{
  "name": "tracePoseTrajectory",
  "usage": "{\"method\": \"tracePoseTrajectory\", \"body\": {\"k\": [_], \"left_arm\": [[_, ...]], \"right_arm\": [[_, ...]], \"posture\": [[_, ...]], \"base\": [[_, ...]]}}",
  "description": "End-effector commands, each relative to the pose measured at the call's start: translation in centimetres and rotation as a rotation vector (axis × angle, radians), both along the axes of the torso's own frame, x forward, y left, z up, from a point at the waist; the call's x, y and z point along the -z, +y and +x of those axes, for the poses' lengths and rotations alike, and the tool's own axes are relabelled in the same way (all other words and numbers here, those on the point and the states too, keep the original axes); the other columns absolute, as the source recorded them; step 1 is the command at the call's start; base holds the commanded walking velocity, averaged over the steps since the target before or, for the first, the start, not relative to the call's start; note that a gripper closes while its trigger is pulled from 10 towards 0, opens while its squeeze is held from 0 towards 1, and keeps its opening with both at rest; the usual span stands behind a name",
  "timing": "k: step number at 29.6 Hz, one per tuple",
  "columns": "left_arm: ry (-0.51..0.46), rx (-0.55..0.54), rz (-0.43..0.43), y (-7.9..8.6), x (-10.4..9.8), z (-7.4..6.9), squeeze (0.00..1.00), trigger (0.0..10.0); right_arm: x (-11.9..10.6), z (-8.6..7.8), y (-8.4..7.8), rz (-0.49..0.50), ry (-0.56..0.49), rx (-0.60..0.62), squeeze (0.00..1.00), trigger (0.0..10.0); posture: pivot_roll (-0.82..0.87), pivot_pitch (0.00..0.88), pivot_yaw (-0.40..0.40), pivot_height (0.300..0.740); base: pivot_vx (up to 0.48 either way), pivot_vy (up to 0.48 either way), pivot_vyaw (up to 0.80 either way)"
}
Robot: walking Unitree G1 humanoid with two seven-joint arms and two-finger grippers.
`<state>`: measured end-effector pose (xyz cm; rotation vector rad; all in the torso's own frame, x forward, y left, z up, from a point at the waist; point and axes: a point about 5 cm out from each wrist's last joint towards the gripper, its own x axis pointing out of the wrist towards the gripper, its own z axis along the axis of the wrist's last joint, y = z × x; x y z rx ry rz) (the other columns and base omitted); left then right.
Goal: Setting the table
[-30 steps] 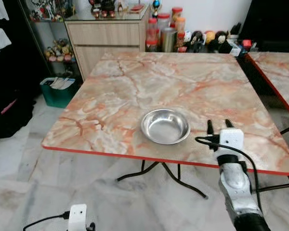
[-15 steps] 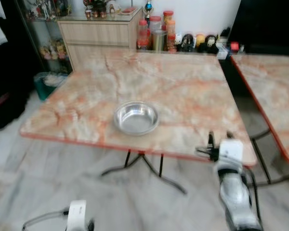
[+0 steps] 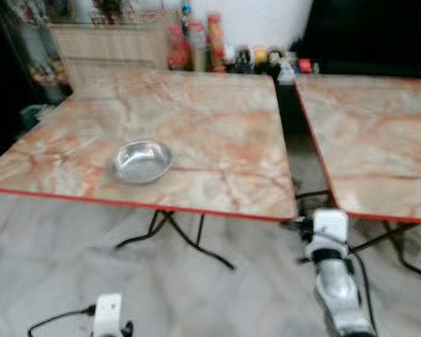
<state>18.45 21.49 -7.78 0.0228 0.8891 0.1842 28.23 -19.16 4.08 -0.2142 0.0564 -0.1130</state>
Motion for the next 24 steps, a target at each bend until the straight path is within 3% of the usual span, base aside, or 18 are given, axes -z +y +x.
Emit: {"method": "tracePoseTrajectory", "body": {"k": [1, 6, 9, 14, 19, 24], "left_arm": [[0.003, 0.011, -0.006, -0.4, 0.1, 0.1, 0.0, 10.0], [0.004, 0.009, -0.007, -0.5, 0.1, 0.0, 0.0, 10.0], [0.005, 0.01, -0.008, -0.5, 0.1, 0.0, 0.0, 10.0], [0.007, 0.008, -0.01, -0.6, 0.2, -0.1, 0.0, 10.0], [0.018, 0.019, -0.004, -0.7, 0.3, -0.2, 0.0, 10.0], [0.027, 0.023, 0.004, -0.6, 0.3, -0.3, 0.0, 10.0]], "right_arm": [[1.3, -0.3, -0.5, 0.045, 0.084, 0.021, 0.0, 10.0], [3.9, -0.7, -0.6, 0.229, 0.249, 0.054, 0.0, 10.0], [5.4, -1.3, -0.7, 0.286, 0.366, 0.065, 0.0, 10.0], [7.1, -2.7, -0.6, 0.281, 0.498, 0.047, 0.0, 10.0], [9.6, -5.4, -0.6, 0.244, 0.674, 0.047, 0.0, 10.0], [11.0, -7.6, -0.2, 0.262, 0.77, 0.067, 0.0, 10.0]], "posture": [[-0.03, 0.0, 0.037, 0.74], [-0.02, 0.0, 0.033, 0.74], [-0.02, 0.0, 0.029, 0.74], [-0.02, 0.0, 0.028, 0.74], [-0.02, 0.0, 0.033, 0.74], [-0.03, 0.0, 0.04, 0.74]], "base": [[0.0, -0.439, 0.0], [0.0, -0.439, 0.0], [0.0, -0.439, 0.0], [0.0, -0.439, 0.0], [0.0, -0.417, 0.0], [0.0, -0.225, 0.0]]}}
